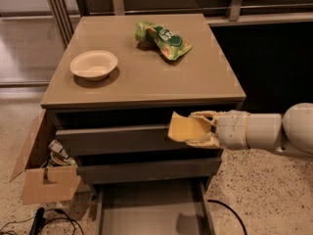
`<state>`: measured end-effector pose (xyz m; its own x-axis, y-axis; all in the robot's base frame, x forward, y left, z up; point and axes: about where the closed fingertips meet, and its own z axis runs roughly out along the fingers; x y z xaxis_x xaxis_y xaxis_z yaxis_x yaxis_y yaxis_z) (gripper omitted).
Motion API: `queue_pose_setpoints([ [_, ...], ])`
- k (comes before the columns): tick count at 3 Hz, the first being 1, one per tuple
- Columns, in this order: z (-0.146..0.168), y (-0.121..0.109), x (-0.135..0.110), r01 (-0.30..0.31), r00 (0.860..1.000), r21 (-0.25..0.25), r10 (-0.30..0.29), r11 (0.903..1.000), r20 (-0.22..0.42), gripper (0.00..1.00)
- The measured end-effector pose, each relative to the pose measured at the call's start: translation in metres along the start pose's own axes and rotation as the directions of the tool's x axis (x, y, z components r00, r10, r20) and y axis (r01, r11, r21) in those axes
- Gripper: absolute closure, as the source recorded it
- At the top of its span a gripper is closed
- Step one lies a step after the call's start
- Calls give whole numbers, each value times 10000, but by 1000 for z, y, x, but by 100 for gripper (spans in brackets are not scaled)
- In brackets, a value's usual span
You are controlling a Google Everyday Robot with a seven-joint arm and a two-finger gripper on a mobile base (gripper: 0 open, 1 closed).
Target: Pick sponge from bottom drawer and place on counter
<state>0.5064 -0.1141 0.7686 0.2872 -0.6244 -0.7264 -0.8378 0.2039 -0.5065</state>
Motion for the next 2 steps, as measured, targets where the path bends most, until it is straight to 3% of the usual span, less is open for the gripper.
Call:
queue_pose_setpoints([
  [2,-16,-104,-74,1361,9907,336,-1363,9901,27,100],
])
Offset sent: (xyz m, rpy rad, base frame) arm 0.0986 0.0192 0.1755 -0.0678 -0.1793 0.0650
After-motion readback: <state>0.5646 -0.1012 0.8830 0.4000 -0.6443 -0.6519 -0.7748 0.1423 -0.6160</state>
